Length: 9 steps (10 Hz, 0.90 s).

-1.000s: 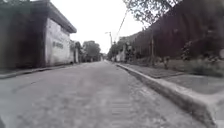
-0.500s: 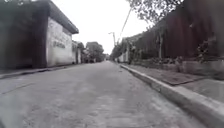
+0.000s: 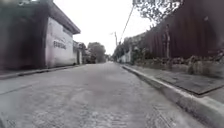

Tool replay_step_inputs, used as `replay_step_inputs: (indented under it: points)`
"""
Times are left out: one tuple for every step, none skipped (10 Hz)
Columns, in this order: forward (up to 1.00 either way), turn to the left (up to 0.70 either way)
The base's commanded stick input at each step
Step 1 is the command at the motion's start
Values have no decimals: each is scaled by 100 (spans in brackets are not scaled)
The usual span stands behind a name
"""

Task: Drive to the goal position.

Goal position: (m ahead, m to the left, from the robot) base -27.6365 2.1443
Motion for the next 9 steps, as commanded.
replay_step_inputs:
  points:
    - [0, 98]
    - [0, 91]
    - [4, 31]
    - [0, 98]
    - [0, 98]
    - [0, 98]
    - [0, 98]
    - [0, 98]
    - [0, 97]
